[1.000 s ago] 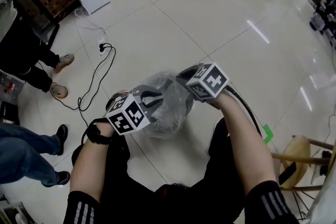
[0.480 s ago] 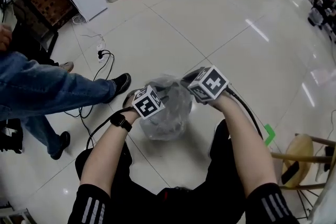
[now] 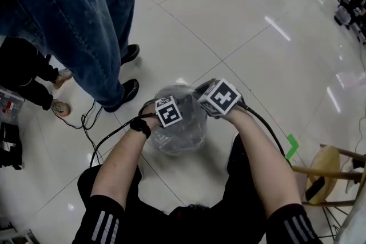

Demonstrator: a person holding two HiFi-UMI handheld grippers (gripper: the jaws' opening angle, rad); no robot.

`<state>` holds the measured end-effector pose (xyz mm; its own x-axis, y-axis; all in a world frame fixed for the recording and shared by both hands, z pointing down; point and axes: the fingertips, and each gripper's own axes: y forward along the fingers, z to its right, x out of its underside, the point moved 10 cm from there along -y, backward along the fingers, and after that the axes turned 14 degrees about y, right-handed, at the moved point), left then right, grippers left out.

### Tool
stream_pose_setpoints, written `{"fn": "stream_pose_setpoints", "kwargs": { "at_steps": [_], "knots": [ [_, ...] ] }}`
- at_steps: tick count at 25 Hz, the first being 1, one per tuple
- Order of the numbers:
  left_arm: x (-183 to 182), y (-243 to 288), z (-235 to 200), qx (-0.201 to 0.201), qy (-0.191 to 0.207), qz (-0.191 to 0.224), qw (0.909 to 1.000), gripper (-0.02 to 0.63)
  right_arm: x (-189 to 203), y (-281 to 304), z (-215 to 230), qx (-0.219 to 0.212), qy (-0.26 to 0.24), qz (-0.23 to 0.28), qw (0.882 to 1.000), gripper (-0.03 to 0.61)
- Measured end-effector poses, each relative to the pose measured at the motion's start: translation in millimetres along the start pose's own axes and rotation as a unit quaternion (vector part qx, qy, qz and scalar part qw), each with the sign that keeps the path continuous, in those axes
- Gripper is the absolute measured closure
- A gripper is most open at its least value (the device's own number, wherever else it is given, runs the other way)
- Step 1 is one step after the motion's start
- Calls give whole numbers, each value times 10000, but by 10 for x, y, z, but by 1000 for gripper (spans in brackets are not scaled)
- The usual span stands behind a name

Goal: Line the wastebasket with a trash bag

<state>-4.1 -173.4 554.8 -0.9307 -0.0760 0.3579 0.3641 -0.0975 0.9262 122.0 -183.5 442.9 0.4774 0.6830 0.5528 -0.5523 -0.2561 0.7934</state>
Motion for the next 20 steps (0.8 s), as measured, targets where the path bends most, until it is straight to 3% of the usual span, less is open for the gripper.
{"fn": "stream_pose_setpoints", "kwargs": {
  "at_steps": [9,14,20],
  "knots": [
    [111,429,-83,491,-70,-130,9987,449,142,307,170,579,-51,-229,9980,571],
    [74,620,16,937,52,-98,9955,443,227,439,319,561,20,-425,9975,571],
    [75,333,-68,801,165,57,9966,444,192,520,398,543,-54,-574,9969,571]
  ]
}}
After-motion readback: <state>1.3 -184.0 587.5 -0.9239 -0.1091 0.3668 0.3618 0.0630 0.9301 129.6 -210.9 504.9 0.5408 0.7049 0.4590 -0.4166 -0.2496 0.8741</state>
